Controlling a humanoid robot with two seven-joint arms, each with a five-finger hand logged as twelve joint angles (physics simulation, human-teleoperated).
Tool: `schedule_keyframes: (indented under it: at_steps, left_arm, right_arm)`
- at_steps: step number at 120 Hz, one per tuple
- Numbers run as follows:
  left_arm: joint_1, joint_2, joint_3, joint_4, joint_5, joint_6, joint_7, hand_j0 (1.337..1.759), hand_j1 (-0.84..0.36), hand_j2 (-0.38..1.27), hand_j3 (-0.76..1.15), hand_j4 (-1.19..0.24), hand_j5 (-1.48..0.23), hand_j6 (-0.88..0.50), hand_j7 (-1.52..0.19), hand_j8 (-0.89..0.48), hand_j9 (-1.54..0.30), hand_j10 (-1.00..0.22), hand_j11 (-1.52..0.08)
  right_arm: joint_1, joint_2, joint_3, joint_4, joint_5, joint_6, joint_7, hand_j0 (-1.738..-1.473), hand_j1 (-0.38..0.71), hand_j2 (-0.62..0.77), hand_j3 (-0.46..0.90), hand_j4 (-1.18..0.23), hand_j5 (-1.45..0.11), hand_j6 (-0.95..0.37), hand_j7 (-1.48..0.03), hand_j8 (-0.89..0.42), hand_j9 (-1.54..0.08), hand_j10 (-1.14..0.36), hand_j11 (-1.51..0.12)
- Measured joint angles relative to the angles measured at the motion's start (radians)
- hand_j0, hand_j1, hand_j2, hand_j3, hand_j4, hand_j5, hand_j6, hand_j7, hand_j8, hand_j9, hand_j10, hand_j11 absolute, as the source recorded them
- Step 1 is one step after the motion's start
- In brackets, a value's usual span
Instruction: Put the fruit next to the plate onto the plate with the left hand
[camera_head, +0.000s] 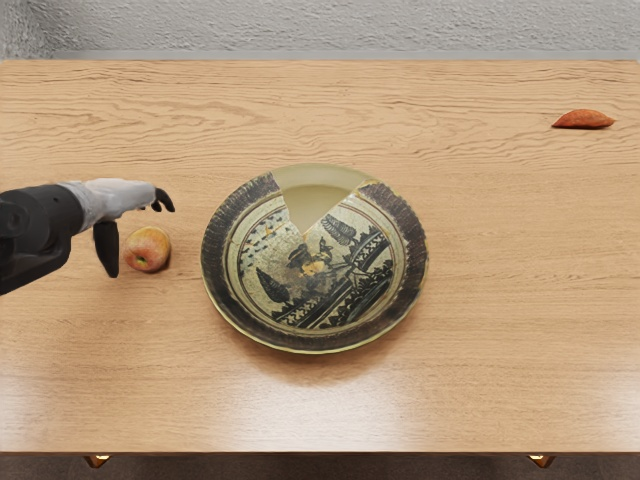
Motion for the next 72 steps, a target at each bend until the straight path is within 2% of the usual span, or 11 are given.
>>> schedule_keyframes:
  at_steps: [48, 72]
  left_arm:
    - [0.073, -0.054, 0.002, 0.009, 0.062, 0.141, 0.002, 1.658, 0.02, 0.06, 0.0, -0.28, -0.36, -0.28, -0.36, -0.28, -0.36, -0.28, -0.36]
    - [0.116, -0.095, 0.002, 0.054, 0.063, 0.162, 0.008, 1.658, 0.01, 0.06, 0.0, -0.29, -0.37, -0.29, -0.37, -0.29, -0.37, -0.29, -0.37]
  right_arm:
    - [0.0, 0.0, 0.0, 0.0, 0.0, 0.0, 0.0, -1.658, -0.31, -0.01, 0.0, -0.03, -0.04, -0.03, -0.04, -0.03, -0.04, -0.03, -0.04]
    - [0.0, 0.0, 0.0, 0.0, 0.0, 0.0, 0.0, -1.658, -0.31, -0.01, 0.0, -0.03, -0.04, -0.03, -0.04, -0.03, -0.04, -0.03, -0.04]
